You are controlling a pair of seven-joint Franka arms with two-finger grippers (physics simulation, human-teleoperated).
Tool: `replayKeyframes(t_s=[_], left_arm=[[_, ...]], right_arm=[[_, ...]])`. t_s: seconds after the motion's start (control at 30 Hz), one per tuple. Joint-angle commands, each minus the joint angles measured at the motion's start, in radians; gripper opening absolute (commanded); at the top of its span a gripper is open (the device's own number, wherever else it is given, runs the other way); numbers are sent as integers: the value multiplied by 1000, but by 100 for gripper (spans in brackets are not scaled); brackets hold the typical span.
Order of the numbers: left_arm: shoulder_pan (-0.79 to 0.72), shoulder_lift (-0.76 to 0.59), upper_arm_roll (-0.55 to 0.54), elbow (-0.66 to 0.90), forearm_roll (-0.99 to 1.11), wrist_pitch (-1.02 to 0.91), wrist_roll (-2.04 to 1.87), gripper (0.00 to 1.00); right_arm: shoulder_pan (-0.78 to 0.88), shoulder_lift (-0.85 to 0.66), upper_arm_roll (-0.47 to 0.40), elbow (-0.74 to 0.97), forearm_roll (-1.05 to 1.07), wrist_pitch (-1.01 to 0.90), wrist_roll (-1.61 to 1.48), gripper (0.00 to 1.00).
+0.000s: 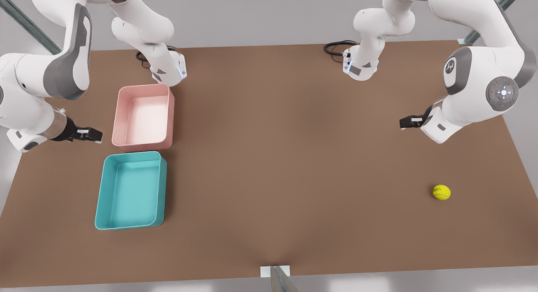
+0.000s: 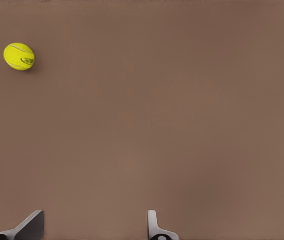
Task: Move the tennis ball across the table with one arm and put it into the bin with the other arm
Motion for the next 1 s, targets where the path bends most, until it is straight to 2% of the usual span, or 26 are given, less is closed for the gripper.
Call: replayKeyframes(t_s=[0.0, 0.03, 0.07, 0.1, 0.17, 0.23, 0.27, 0.37, 0.47, 0.53, 0.73, 0.9, 0.97], left_arm=[[-1, 0, 0, 0, -6, 25, -8, 100], [-1, 2, 0, 0, -18, 25, -8, 100], [22, 52, 11, 12, -15, 32, 82, 25], [48, 120, 14, 64, -12, 32, 309, 25], [93, 207, 45, 155, -8, 32, 516, 21], [216, 313, 91, 143, 90, 304, 1322, 21], [230, 332, 91, 108, 126, 420, 1564, 21], [282, 422, 91, 100, 136, 586, 2008, 21], [369, 526, 78, 100, 55, 629, 2482, 21], [395, 575, 78, 100, 60, 736, 2709, 21], [401, 635, 78, 104, 89, 951, 2732, 21], [409, 664, 78, 92, -21, 940, 2684, 21], [412, 678, 94, 92, -49, 888, 2536, 21]], right_arm=[[-5, 1, -1, 1, 4, 32, 95, 100], [-3, 2, -1, 5, 6, 30, 93, 100], [3, 14, -6, 13, 6, 10, 92, 100], [5, 16, -6, 11, 4, -3, 92, 100], [8, 17, -1, 2, 4, -5, 92, 100], [9, 4, 0, 2, 6, -7, 92, 100], [6, 4, -1, -1, 12, -17, 92, 100], [1, 7, -4, -9, 23, -27, 92, 100], [-2, 13, -9, -1, 56, -13, 90, 100], [0, 14, -9, -3, 59, -11, 95, 100], [0, 54, -10, -3, 93, 10, 98, 100], [0, 56, -10, -3, 93, 9, 99, 100], [-2, 57, -9, -4, 95, 9, 98, 100]])
